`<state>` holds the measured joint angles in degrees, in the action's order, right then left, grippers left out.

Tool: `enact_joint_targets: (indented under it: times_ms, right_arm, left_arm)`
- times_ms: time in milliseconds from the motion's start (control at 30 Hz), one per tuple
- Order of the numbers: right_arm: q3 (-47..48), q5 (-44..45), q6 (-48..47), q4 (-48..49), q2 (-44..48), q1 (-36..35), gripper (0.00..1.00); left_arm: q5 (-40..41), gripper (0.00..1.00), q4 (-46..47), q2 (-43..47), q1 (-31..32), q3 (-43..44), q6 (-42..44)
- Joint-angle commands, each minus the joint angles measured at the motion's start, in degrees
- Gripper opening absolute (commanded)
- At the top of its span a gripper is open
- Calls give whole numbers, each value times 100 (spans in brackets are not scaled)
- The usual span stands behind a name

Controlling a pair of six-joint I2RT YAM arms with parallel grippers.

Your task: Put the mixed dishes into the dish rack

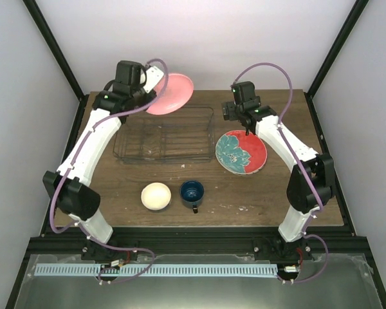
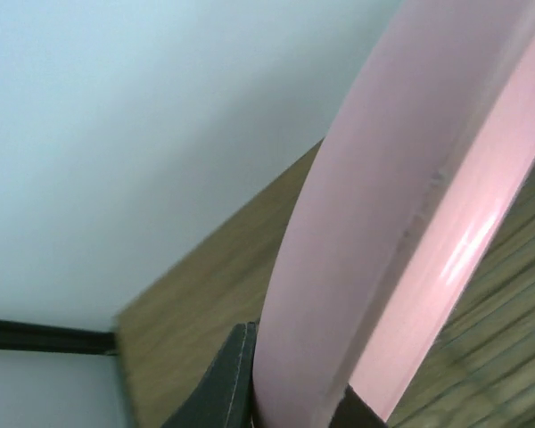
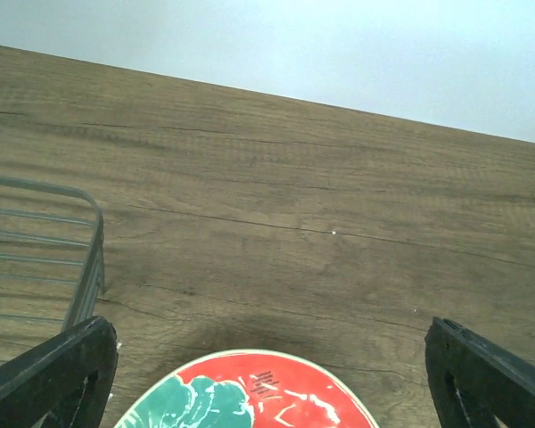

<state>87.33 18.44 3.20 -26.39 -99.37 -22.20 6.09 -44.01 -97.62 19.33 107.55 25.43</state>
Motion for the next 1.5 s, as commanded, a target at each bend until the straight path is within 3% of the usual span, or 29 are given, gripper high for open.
enact_joint_targets:
  times_ms: [0, 200, 633, 1000, 1467]
  right_arm:
    - [-26, 233, -154, 316, 50, 55, 96]
    - [-66, 164, -172, 388, -105, 123, 97]
    - [-115, 54, -127, 426, -203, 236, 98]
    - [-87, 52, -136, 385, -279, 323, 99]
    - [-10, 28, -162, 350, -419, 387, 100]
  left_arm:
    - [1476, 0, 1046, 364, 362, -919, 2355]
    - [2258, 0, 2261, 806, 741, -2125, 4178]
    - [3063, 0, 4199, 1040, 805, -3087, 6123]
    - [2801, 0, 3692, 762, 587, -3063, 5553]
    - [2509, 0, 3743, 407, 374, -3135, 5252]
